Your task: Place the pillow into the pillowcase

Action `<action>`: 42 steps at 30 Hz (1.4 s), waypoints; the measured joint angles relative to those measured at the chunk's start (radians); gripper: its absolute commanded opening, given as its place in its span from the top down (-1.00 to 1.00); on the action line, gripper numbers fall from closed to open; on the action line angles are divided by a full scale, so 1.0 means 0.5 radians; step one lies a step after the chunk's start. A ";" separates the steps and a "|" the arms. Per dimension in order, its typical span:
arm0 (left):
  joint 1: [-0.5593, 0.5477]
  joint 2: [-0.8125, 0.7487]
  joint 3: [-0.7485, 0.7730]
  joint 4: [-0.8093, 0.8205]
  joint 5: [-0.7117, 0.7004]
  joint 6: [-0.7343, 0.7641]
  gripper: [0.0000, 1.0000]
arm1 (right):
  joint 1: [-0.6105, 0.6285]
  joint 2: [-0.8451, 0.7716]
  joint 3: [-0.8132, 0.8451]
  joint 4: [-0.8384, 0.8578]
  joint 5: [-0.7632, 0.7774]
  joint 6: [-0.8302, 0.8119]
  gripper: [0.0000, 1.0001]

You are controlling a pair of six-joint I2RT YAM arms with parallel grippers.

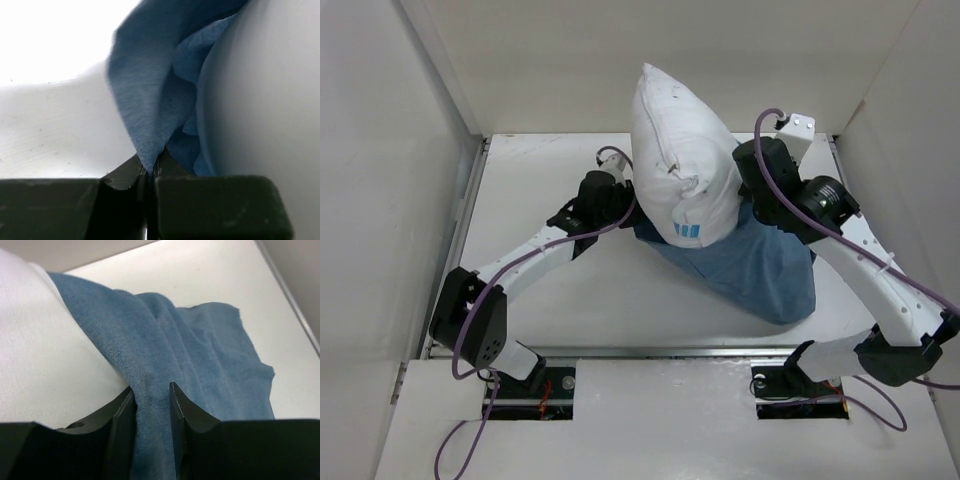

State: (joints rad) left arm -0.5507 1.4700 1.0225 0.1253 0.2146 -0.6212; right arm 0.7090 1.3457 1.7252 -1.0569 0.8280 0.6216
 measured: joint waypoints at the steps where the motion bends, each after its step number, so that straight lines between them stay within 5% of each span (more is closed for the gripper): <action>1: -0.001 0.000 0.011 -0.021 -0.008 0.011 1.00 | 0.000 0.028 0.043 -0.042 0.067 0.037 0.32; 3: -0.004 0.000 0.038 -0.051 -0.021 0.025 1.00 | 0.000 0.083 0.128 -0.107 0.201 0.100 0.56; 5: -0.008 0.000 0.074 -0.077 -0.036 0.046 1.00 | 0.000 0.140 0.219 -0.175 0.321 0.146 1.00; 7: -0.008 -0.001 0.106 -0.092 -0.060 0.063 1.00 | -0.002 0.176 0.268 -0.215 0.438 0.184 1.00; 14: -0.008 -0.041 0.147 -0.153 -0.150 0.101 1.00 | -0.121 0.243 0.307 -0.311 0.587 0.282 0.85; 15: -0.008 -0.045 0.148 -0.164 -0.156 0.106 1.00 | -0.130 0.243 0.295 -0.310 0.590 0.288 0.68; 16: -0.010 -0.047 0.151 -0.173 -0.166 0.111 1.00 | -0.141 0.243 0.282 -0.309 0.588 0.298 0.30; 19: -0.011 -0.047 0.156 -0.198 -0.201 0.121 1.00 | -0.182 0.227 0.220 -0.307 0.572 0.317 0.02; 24: -0.011 -0.048 0.156 -0.243 -0.249 0.127 1.00 | -0.202 0.023 -0.043 -0.195 0.418 0.305 -0.01; 32: -0.009 -0.105 0.156 -0.253 -0.266 0.127 1.00 | -0.225 -0.368 -0.290 -0.074 0.153 0.253 0.65; 33: -0.008 -0.118 0.156 -0.253 -0.266 0.128 1.00 | -0.226 -0.372 -0.288 -0.055 0.134 0.230 1.00; 42: 0.032 -0.130 0.399 -0.384 -0.275 0.189 1.00 | -0.257 -0.080 0.300 0.250 -0.212 -0.327 1.00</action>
State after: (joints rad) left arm -0.5346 1.4052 1.2221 -0.0666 0.0772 -0.5266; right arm 0.5804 1.3056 1.8751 -0.9318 0.7219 0.4583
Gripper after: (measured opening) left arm 0.006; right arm 0.013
